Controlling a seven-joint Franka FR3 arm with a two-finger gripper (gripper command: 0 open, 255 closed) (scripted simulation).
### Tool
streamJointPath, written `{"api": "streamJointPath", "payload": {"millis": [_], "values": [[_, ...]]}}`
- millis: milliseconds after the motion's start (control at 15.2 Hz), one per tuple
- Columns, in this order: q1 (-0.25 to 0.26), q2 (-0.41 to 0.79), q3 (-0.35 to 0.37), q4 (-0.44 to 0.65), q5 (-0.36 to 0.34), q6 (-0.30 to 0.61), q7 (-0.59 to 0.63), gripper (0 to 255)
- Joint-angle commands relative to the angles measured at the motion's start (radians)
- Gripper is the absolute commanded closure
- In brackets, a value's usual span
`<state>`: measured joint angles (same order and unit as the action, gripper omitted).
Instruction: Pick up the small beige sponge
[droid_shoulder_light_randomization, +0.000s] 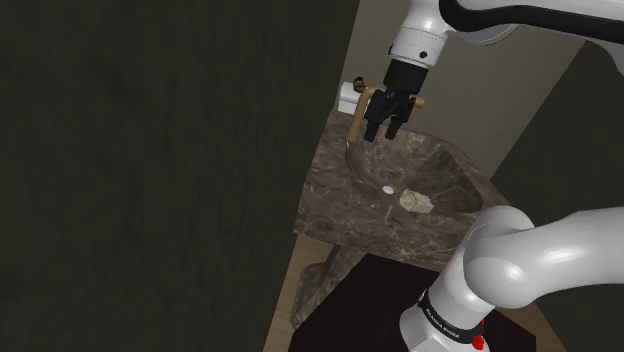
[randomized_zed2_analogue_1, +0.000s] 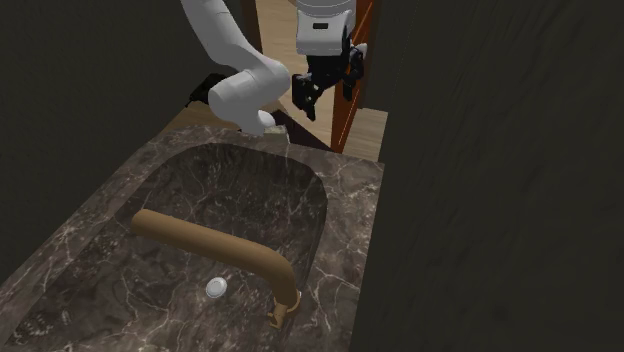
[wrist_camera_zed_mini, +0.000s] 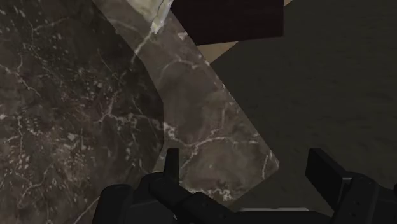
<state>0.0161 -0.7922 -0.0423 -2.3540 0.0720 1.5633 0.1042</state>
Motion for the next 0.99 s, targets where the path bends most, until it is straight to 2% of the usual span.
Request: {"api": "streamJointPath", "payload": {"millis": [0,396,792,924], "values": [[0.000,0.000,0.000,0.000,0.000,0.000,0.000,0],[-0.076,-0.236,-0.083,-0.204,-0.021,-0.019,-0.001,0],[-0.191,-0.490,-0.184,-0.377,-0.072,-0.093,-0.009,0],[-0.197,-0.501,-0.189,-0.395,-0.076,-0.086,-0.012,0]]}}
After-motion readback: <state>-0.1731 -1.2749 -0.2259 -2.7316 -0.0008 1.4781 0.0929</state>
